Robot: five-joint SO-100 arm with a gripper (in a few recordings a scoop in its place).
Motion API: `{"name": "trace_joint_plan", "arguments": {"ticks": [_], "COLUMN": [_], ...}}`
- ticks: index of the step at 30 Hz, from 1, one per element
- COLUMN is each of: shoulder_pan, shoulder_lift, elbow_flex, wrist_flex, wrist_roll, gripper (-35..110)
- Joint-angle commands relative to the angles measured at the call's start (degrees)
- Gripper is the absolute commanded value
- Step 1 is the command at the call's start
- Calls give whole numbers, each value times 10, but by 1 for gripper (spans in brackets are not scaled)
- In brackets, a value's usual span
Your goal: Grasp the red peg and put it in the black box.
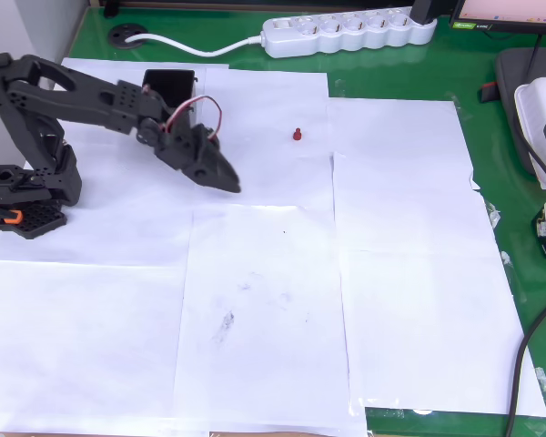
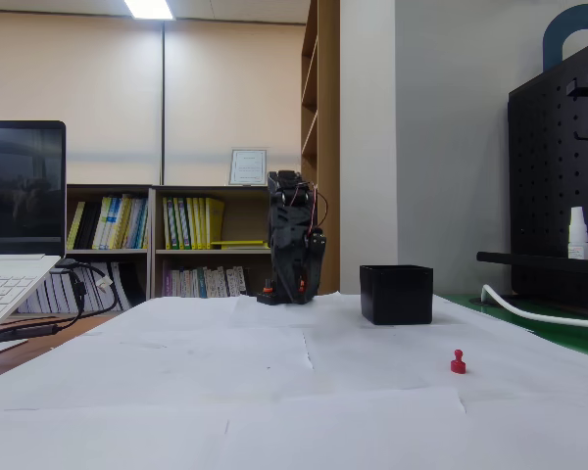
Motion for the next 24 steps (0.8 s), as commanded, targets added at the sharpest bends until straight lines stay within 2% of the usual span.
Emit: {"name": "trace_joint_plan", "arguments": {"ticks": [1, 6, 13, 24], "shoulder_pan": [-1, -26, -71, -151], "shoulder_lift": [9, 50, 218, 335], "elbow_flex": [-23, -70, -46, 44], "wrist_flex": [-54, -182, -410, -499], "wrist_roll": [-13, -8, -11, 33], "gripper": [0, 0, 0, 0]}}
